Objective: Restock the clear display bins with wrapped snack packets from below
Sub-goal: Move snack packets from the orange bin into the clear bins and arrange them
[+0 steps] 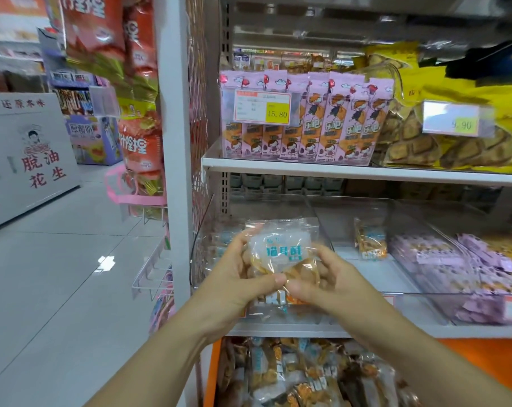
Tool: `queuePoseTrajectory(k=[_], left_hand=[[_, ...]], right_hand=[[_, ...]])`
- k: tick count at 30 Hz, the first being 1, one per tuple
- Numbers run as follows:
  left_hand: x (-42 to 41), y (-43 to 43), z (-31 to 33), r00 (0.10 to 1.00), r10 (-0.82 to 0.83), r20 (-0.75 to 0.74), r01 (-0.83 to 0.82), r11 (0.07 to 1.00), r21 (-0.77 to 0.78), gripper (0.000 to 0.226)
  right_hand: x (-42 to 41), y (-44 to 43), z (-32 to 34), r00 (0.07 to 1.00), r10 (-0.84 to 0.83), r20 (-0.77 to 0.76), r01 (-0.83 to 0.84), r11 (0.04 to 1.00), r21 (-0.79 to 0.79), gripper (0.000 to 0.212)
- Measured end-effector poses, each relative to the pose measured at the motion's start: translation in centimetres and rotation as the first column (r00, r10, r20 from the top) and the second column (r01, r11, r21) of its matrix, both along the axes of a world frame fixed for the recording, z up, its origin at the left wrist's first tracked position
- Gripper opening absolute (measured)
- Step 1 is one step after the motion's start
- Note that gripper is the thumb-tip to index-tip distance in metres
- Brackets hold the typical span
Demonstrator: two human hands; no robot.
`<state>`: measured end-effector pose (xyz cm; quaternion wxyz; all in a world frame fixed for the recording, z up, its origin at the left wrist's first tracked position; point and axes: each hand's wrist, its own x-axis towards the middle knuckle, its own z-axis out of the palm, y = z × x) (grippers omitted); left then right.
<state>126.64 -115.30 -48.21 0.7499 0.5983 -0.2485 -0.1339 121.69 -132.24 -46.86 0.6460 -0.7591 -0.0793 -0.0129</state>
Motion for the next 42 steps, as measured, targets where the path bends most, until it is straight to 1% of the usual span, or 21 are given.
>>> queuePoseTrajectory(k=[2, 3, 4, 6, 7, 9, 12, 16, 19, 22, 25, 27, 28, 30, 31, 33, 36, 37, 38, 40, 42], left_hand=[[-0.1, 0.0, -0.1, 0.999, 0.034, 0.007, -0.035, 0.998, 0.058, 0.086], [-0.2, 0.2, 0.0, 0.997, 0.070, 0.044, -0.074, 0.991, 0.111, 0.090], [-0.1, 0.5, 0.1, 0.985, 0.116, 0.125, -0.138, 0.974, 0.182, 0.091], [-0.1, 1.3, 0.7, 0.921, 0.170, 0.351, -0.291, 0.898, 0.330, 0.088], [-0.2, 1.5, 1.1, 0.885, 0.145, 0.442, -0.338, 0.853, 0.397, 0.086], [-0.4, 1.6, 1.5, 0.846, 0.047, 0.531, -0.368, 0.772, 0.518, 0.079], [-0.4, 1.1, 1.7, 0.817, -0.057, 0.573, -0.382, 0.691, 0.613, 0.055], [0.6, 0.0, 2.3, 0.793, -0.094, 0.601, -0.386, 0.687, 0.616, 0.049], [2.4, -1.5, 2.6, 0.755, -0.106, 0.647, -0.419, 0.681, 0.600, 0.043], [4.9, -2.9, 2.7, 0.717, -0.063, 0.694, -0.473, 0.687, 0.552, 0.038], [8.4, -4.1, 2.7, 0.687, 0.065, 0.724, -0.572, 0.663, 0.483, 0.042], [10.9, -5.0, 2.3, 0.702, 0.122, 0.701, -0.602, 0.628, 0.493, 0.034], [12.2, -5.6, 2.0, 0.714, 0.134, 0.687, -0.615, 0.590, 0.523, 0.031], [14.4, -6.7, 1.2, 0.731, 0.136, 0.669, -0.629, 0.513, 0.584, 0.037], [15.3, -7.2, 0.9, 0.746, 0.130, 0.653, -0.620, 0.491, 0.611, 0.038], [16.6, -8.1, 0.2, 0.780, 0.119, 0.614, -0.586, 0.481, 0.652, 0.044], [18.0, -8.5, -0.4, 0.847, 0.112, 0.520, -0.492, 0.536, 0.687, 0.059], [18.4, -8.3, -0.7, 0.863, 0.083, 0.498, -0.462, 0.527, 0.714, 0.061], [18.6, -8.2, -0.9, 0.871, 0.041, 0.490, -0.443, 0.499, 0.745, 0.060], [18.9, -8.0, -1.2, 0.864, -0.062, 0.500, -0.440, 0.391, 0.809, 0.055], [19.3, -8.3, -1.4, 0.847, -0.125, 0.517, -0.461, 0.315, 0.830, 0.052]], right_hand=[[0.1, -0.7, -0.3, 0.999, -0.032, 0.031, 0.034, 0.997, -0.070, 0.062], [0.3, -1.2, -0.4, 0.997, -0.063, 0.050, 0.069, 0.988, -0.136, 0.062], [0.5, -1.6, -0.4, 0.993, -0.084, 0.085, 0.102, 0.969, -0.226, 0.062], [0.6, -2.4, -0.5, 0.980, -0.072, 0.183, 0.149, 0.879, -0.452, 0.060], [0.5, -2.6, -0.5, 0.974, -0.049, 0.219, 0.160, 0.834, -0.527, 0.060], [0.4, -2.7, -0.4, 0.963, 0.009, 0.269, 0.153, 0.806, -0.573, 0.058], [0.7, -3.1, -0.5, 0.942, 0.081, 0.326, 0.140, 0.788, -0.599, 0.054], [2.0, -4.1, -0.5, 0.921, 0.069, 0.383, 0.161, 0.829, -0.536, 0.054], [3.5, -4.9, -0.4, 0.909, 0.039, 0.416, 0.207, 0.822, -0.530, 0.055], [5.4, -6.3, -0.2, 0.906, 0.013, 0.424, 0.248, 0.795, -0.554, 0.056], [7.8, -8.9, 0.0, 0.914, -0.094, 0.396, 0.323, 0.759, -0.566, 0.065], [9.4, -10.6, -0.3, 0.931, -0.134, 0.341, 0.330, 0.711, -0.621, 0.067], [10.1, -11.2, -0.5, 0.944, -0.131, 0.302, 0.305, 0.695, -0.651, 0.067], [11.1, -11.9, -1.1, 0.969, -0.106, 0.223, 0.230, 0.713, -0.663, 0.062], [11.4, -12.1, -1.4, 0.976, -0.093, 0.195, 0.200, 0.732, -0.651, 0.058], [11.8, -12.4, -1.7, 0.983, -0.076, 0.168, 0.166, 0.759, -0.630, 0.053], [12.0, -12.5, -1.9, 0.985, -0.070, 0.156, 0.150, 0.797, -0.586, 0.055], [12.1, -12.5, -2.1, 0.986, -0.069, 0.151, 0.143, 0.811, -0.568, 0.053], [12.1, -12.5, -2.2, 0.987, -0.063, 0.149, 0.136, 0.825, -0.549, 0.051], [12.0, -12.6, -2.4, 0.988, -0.059, 0.145, 0.127, 0.846, -0.518, 0.045], [12.0, -12.5, -2.5, 0.988, -0.062, 0.142, 0.126, 0.859, -0.496, 0.048]])
